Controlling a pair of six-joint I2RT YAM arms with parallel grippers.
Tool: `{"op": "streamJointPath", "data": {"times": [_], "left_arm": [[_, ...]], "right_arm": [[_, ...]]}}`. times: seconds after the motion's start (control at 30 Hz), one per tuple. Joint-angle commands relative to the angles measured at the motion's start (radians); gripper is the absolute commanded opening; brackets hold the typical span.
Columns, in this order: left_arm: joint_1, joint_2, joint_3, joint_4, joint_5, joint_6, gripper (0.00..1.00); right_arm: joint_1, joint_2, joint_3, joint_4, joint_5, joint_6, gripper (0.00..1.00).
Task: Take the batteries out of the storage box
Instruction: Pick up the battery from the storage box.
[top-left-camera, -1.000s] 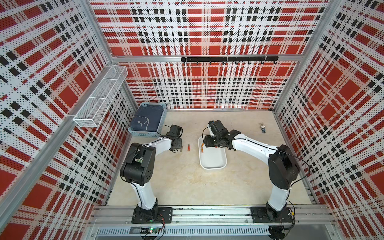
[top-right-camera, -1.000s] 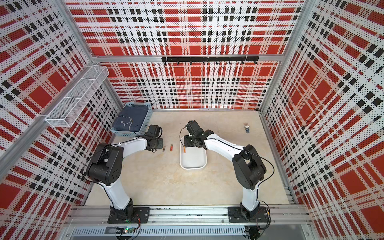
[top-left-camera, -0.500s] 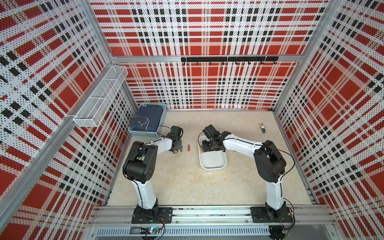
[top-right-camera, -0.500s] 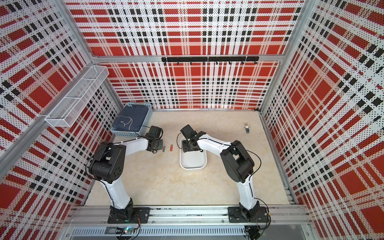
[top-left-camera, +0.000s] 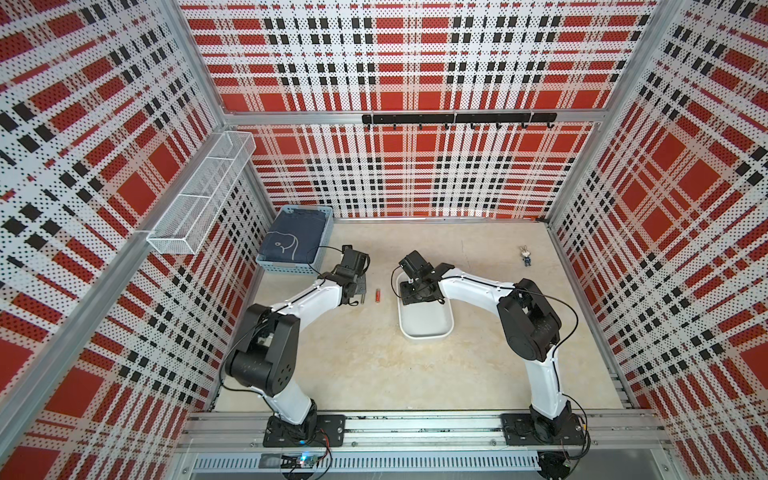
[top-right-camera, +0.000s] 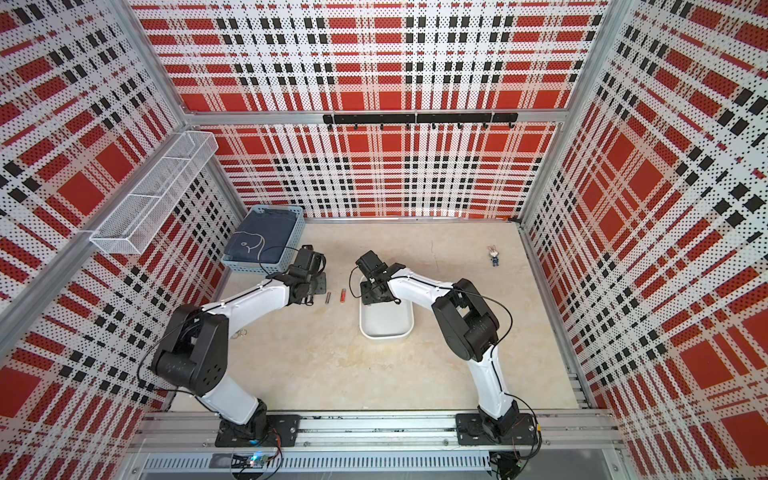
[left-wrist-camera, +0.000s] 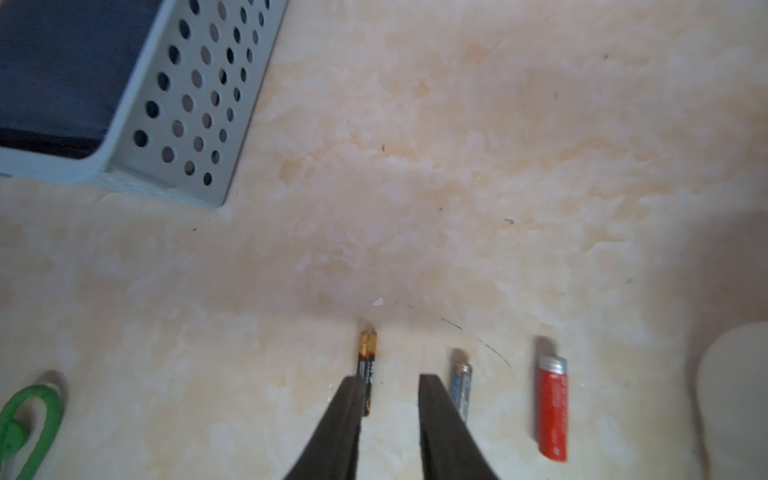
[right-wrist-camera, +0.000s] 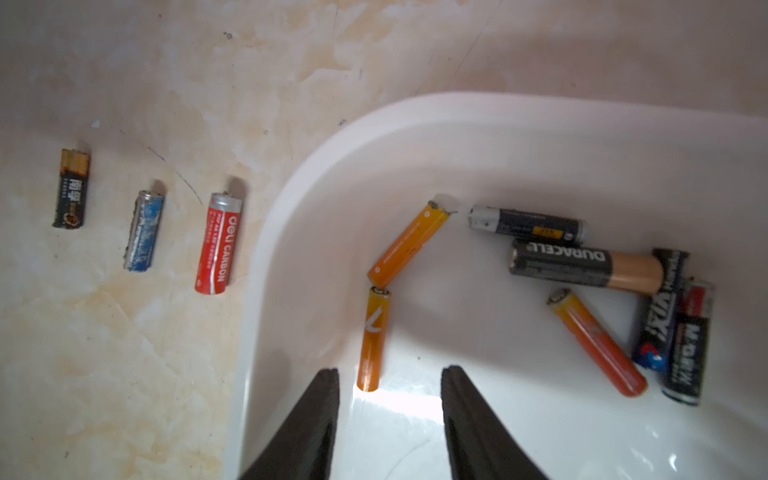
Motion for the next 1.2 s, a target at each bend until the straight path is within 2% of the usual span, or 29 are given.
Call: {"op": "streamJointPath", "data": {"times": [0.0,0.17,0.37,0.53,0.8,1.03,1.1,1.17], "left_arm": [[-0.018,-0.081,-0.051,0.014,-0.018,-0.038,0.39],[-0.02,-0.148,-0.115,0.043,0.018,-0.087,0.39],[-0.021,-0.139,-0.12,0.05,0.047,-0.093,0.4],[-0.034,-0.117,-0.097,0.056,0.055,-0.097,0.4],[-0.078,-0.066,-0.028,0.052,0.043,-0.09,0.4],[-0.133,-0.151,-0.014,0.073,-0.066,-0.089,0.41],[-0.136,-0.185,-0.025,0.103,-0.069,-0.09,0.46],[-0.135,-0.2,-0.021,0.116,-0.051,-0.091,0.47]], "right_arm": [[0.007,0.046,0.04,-0.026,0.047,-0.011,0.47],[0.011,0.092,0.072,-0.041,0.059,-0.011,0.44],[0.015,0.128,0.092,-0.085,0.091,-0.012,0.35],[0.015,0.108,0.042,-0.093,0.135,-0.011,0.22],[0.013,0.107,0.024,-0.088,0.122,-0.011,0.03],[0.003,-0.04,0.012,-0.084,0.08,-0.009,0.0],[-0.006,-0.097,0.007,-0.092,0.076,-0.01,0.0],[-0.022,-0.153,-0.011,-0.097,0.071,-0.009,0.0]]}}
